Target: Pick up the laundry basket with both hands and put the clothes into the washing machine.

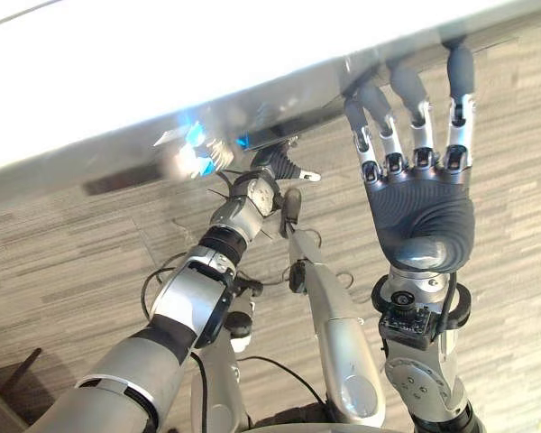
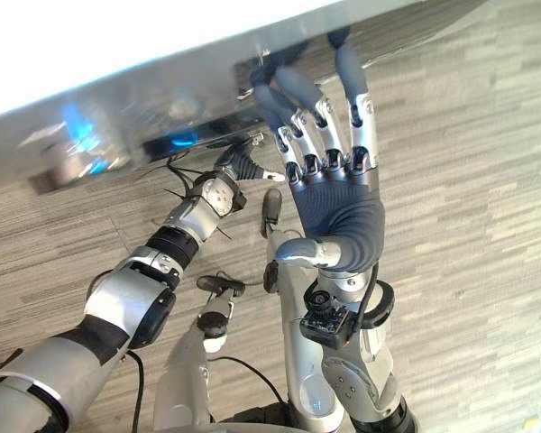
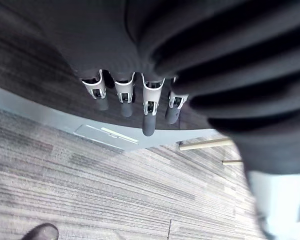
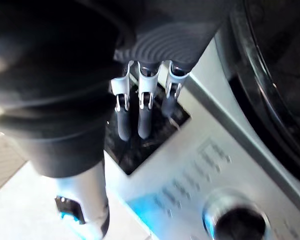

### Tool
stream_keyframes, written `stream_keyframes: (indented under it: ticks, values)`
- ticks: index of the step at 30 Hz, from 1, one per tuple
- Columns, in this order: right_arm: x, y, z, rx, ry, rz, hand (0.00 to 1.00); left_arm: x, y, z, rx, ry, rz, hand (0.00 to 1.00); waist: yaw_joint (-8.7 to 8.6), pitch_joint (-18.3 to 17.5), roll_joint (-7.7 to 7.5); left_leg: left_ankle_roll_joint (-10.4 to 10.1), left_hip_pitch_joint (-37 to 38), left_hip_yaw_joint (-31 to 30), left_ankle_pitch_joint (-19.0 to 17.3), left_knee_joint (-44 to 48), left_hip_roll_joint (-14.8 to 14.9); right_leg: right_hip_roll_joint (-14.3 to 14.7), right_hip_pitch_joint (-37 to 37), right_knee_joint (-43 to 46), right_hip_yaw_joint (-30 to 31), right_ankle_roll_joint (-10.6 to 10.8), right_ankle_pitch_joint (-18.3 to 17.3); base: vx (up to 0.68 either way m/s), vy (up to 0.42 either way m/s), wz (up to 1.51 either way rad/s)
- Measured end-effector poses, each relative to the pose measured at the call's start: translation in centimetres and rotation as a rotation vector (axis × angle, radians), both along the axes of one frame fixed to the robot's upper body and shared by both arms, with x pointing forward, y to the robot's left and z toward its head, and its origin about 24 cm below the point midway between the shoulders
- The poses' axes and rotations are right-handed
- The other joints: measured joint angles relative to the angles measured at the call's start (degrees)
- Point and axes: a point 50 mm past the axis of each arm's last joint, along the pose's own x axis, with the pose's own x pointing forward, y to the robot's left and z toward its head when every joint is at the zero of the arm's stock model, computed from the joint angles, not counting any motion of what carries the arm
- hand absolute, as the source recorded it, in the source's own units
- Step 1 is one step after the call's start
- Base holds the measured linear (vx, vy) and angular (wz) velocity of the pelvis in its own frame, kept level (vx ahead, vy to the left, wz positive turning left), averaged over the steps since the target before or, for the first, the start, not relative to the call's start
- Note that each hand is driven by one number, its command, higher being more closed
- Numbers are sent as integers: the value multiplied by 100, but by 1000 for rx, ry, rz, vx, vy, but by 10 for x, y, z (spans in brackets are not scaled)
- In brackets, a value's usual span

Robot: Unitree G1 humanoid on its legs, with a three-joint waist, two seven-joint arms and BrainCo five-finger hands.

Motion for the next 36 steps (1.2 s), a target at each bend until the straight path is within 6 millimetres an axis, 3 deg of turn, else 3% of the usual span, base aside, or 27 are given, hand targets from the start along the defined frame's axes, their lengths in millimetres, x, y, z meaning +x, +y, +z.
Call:
stream_keyframes:
  ticks: [3, 5, 6, 7, 8, 9, 10, 11, 13, 15, 17, 18, 20, 22, 23, 24, 25, 26, 28, 31, 34, 35, 36]
  values:
    - [1, -10, -5, -9, 27, -51, 0, -1, -3, -12, -10, 50, -1, 0, -65, -1, 4, 10, 213, 161, 1, 74, 125, -14, 61, 345, -9, -32, -27, 139, 89, -10]
    - [1, -17, -6, -4, 36, -94, 0, -6, -14, -23, -15, 81, -25, 0, -189, 6, 34, 83, 409, 5, 50, 39, -89, -529, -519, 2074, -184, -630, -501, 78, 46, 31]
    - [1, -19, -9, -2, 47, -102, 0, -8, -17, -29, 14, 87, -41, 0, -113, -77, 109, 109, 433, -75, -41, 39, -89, -332, -955, 2380, -336, 54, -919, 49, -91, 5]
    - [0, -18, -9, -2, 51, -95, 0, -8, -14, -30, 28, 85, -40, 0, -99, -96, 122, 84, 447, -76, -62, 87, -17, -119, -922, 1912, -345, 27, -821, 83, -212, 32]
    - [-3, -20, -13, -6, 60, -83, 0, -12, -18, -38, 37, 108, -57, 0, -239, -117, 89, -42, 559, -180, -249, 220, -105, 78, -495, 815, -378, -299, 493, 87, -243, 55]
    - [-3, -22, -15, -17, 75, -84, 0, -16, -21, -47, 32, 131, -73, 0, -270, -133, 77, -210, 731, -135, -576, 316, -115, 166, -165, 446, -506, -799, 253, 70, -269, 39]
    - [-4, -22, -12, -24, 51, -75, 0, -18, -22, -50, 7, 137, -75, 0, -167, -188, 130, -161, 735, 4, -755, 561, -9, 254, -75, 254, -355, -360, -23, 31, -137, -9]
    - [-4, -22, -11, -26, 47, -74, 0, -18, -22, -49, -3, 137, -73, 0, -148, -187, 128, -155, 752, 12, -785, 605, 10, 260, -33, 220, -381, -277, -112, -26, -57, -21]
    - [-5, -23, -18, -33, 89, -79, 0, -30, -23, -71, -76, 183, -75, 0, -126, -212, 153, -119, 1062, -2, -796, 654, 178, 327, 391, 103, -587, -365, -149, -42, 68, 13]
    - [-7, -24, -27, -34, 137, -92, 0, -50, -28, -97, -161, 213, -65, 0, -95, -590, 266, -143, 1065, -136, -777, 699, 279, 304, 453, 198, -748, -472, -226, -74, 133, 34]
    - [-9, -26, -32, -33, 165, -114, 0, -64, -43, -110, -215, 243, -84, 0, 51, -652, 288, -186, 1330, -289, -711, 761, 387, 235, 843, 286, -987, -590, -321, -88, 159, 53]
    - [-10, -27, -36, -46, 188, -124, 0, -75, -56, -115, -278, 271, -110, 0, 103, -831, 328, -147, 1304, -408, -643, 759, 391, 132, 959, 356, -1135, -579, -418, -156, 145, 63]
    - [-13, -26, -45, -95, 234, -141, 0, -96, -67, -128, -392, 304, -117, 0, 216, -1265, 438, -11, 1306, -589, -607, 667, 361, 25, 1077, 438, -1273, -361, -608, -146, 133, 67]
    - [-17, -25, -59, -155, 304, -149, 0, -123, -49, -142, -465, 290, -108, 0, 378, -1404, 536, 231, 1665, -1070, -474, 359, 272, -97, 1717, 439, -1604, -225, -761, -77, 133, 83]
    - [-18, -25, -64, -158, 330, -150, 0, -132, -37, -146, -498, 280, -100, 0, 438, -1515, 556, 225, 1678, -1262, -437, 304, 223, -112, 1812, 430, -1691, -227, -789, -78, 105, 81]
    - [-19, -29, -76, -160, 397, -175, 0, -151, -14, -156, -544, 272, -59, 0, 631, -1739, 590, 207, 1686, -1623, -334, 152, 140, -165, 1964, 413, -1849, -221, -823, -90, 93, 94]
    - [-14, -35, -94, -175, 489, -213, 0, -173, 25, -180, -551, 308, 75, 0, 773, -1986, 605, 171, 1759, -1990, -155, -217, -41, -184, 2165, 290, -2051, -178, -818, -88, 84, 85]
    - [-13, -36, -98, -180, 508, -219, 0, -177, 33, -186, -550, 324, 108, 0, 802, -2033, 607, 171, 1771, -2047, -129, -299, -75, -191, 2203, 253, -2079, -158, -804, -87, 99, 85]
    - [-1, -42, -135, -241, 680, -238, 0, -219, 81, -239, -509, 542, 312, 0, 951, -2163, 590, 83, 2097, -2422, 82, -853, -348, -148, 2717, -276, -2224, -10, -493, -94, 157, 51]
    - [1, -46, -159, -282, 785, -250, 0, -258, 89, -265, -504, 690, 377, 0, 981, -2366, 523, 29, 2159, -2645, 207, -1015, -530, -178, 2916, -606, -2236, -56, -189, -88, 235, 27]
    - [2, -45, -174, -306, 840, -258, 0, -270, 89, -274, -553, 738, 426, 0, 1103, -2471, 444, 30, 2285, -2989, 207, -1000, -507, -254, 3073, -350, -1908, -43, -170, -12, 193, 41]
    - [5, -44, -179, -312, 855, -258, 0, -269, 86, -275, -581, 737, 436, 0, 1118, -2487, 422, 34, 2354, -3354, 209, -974, -460, -351, 3061, 80, -1438, 60, -238, 23, 142, 78]
    - [8, -42, -182, -325, 858, -261, 0, -267, 88, -274, -600, 727, 447, 0, 1124, -2528, 350, 36, 2360, -3691, 210, -912, -440, -479, 3043, 498, -882, 336, -388, 20, 115, 87]
